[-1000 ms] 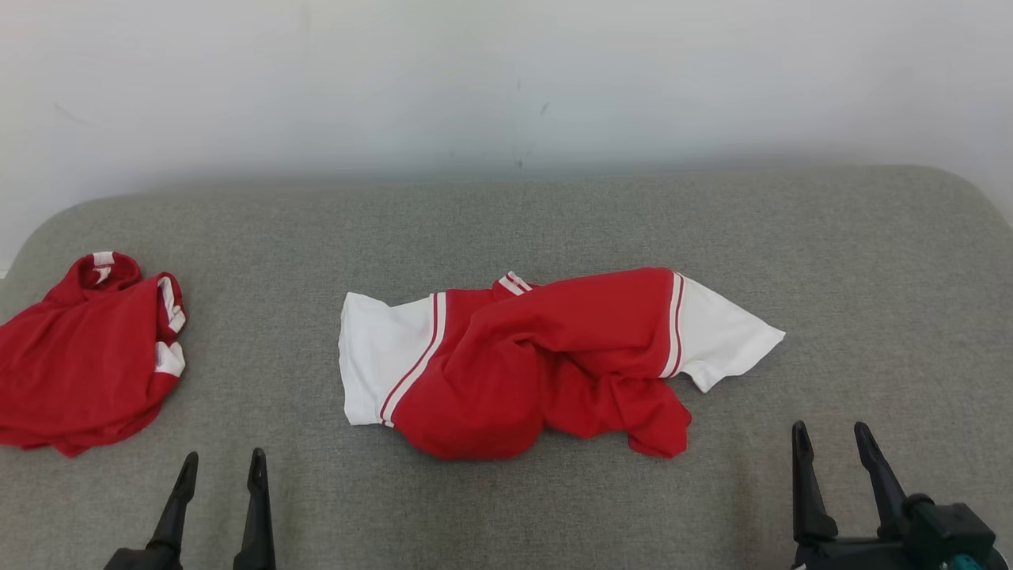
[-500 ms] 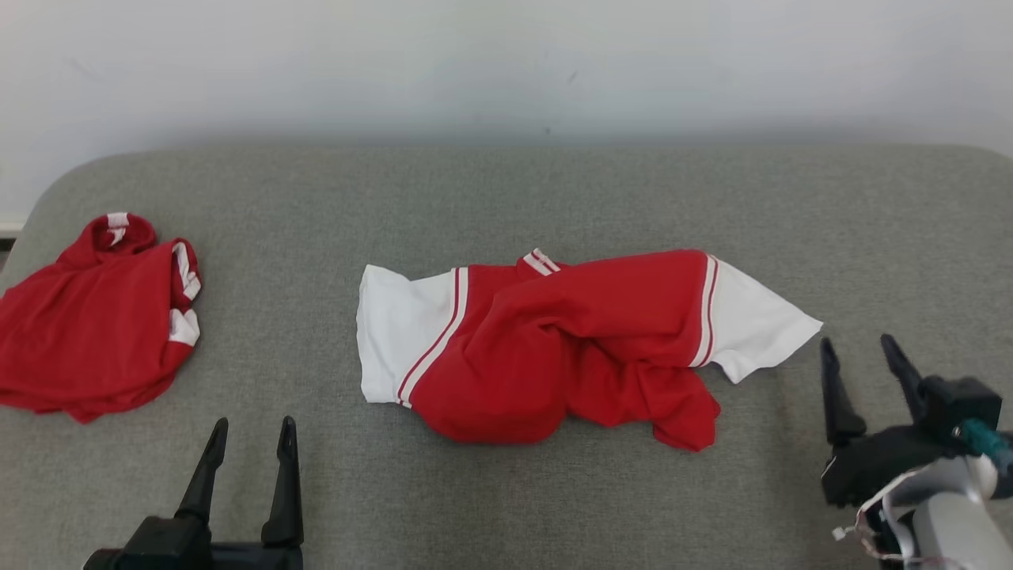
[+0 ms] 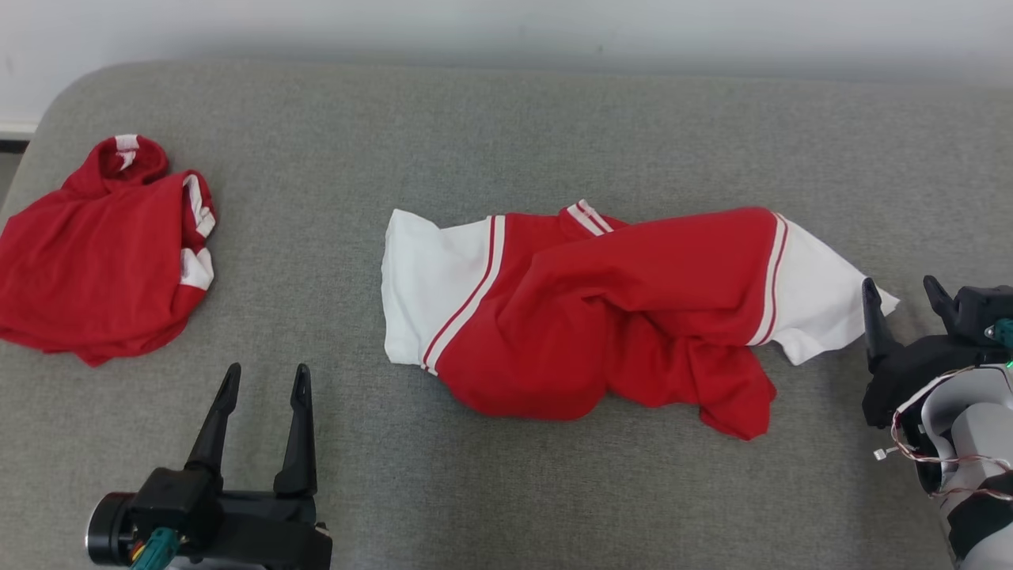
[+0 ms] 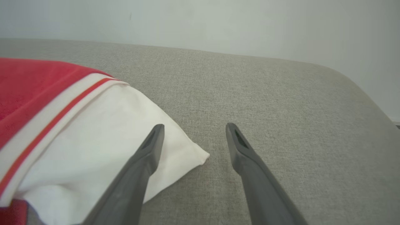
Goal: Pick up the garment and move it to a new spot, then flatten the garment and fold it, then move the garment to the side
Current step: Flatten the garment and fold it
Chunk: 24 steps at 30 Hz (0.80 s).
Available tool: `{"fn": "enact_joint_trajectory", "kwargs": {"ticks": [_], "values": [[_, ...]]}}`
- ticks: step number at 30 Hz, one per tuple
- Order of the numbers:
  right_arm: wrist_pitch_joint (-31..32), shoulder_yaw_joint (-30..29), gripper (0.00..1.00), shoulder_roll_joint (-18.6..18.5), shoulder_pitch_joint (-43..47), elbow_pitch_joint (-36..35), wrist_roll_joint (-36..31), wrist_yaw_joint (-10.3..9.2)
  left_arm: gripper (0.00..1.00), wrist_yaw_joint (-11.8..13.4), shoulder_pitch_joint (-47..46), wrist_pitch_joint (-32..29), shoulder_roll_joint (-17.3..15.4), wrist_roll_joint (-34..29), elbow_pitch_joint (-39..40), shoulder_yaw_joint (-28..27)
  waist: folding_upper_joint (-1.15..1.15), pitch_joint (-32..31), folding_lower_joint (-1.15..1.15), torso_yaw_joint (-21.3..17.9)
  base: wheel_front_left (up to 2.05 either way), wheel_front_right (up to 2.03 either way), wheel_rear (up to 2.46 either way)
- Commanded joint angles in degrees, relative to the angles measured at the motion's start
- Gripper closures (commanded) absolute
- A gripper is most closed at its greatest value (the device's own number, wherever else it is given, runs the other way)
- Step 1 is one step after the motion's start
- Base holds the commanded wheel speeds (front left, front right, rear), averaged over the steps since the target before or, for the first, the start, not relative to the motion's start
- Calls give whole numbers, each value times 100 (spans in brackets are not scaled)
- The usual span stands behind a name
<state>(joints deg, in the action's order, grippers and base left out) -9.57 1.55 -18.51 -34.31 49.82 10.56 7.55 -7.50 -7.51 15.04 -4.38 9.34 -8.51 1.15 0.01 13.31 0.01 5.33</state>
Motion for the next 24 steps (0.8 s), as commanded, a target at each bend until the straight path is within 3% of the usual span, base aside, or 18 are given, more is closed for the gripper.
{"fn": "enact_joint_trajectory", "kwargs": {"ticks": [1,10,11,12,18,24], "values": [[-19,32,0,-48,-112,108,55,-12,0,7,-79,22,13,-8,-6,14,-1,137,-1,122,0,0,0],[112,232,0,-8,-445,1278,323,-12,0,6,-182,22,-17,20,-42,53,-1,175,-1,191,0,0,0],[145,291,77,28,-461,1347,372,-12,0,6,-181,22,-24,26,-56,44,-1,177,-1,186,0,0,0],[124,338,100,75,-482,1381,460,-12,0,6,-183,22,-39,31,-67,33,-1,177,-1,176,0,0,0],[-180,565,100,1,-635,1433,832,-12,0,6,-176,22,-84,24,-135,8,-1,72,-1,126,0,0,0],[-438,543,100,-549,-906,1360,1129,-12,0,6,-61,22,-140,50,-196,-50,-1,-137,-1,62,0,0,0]]}}
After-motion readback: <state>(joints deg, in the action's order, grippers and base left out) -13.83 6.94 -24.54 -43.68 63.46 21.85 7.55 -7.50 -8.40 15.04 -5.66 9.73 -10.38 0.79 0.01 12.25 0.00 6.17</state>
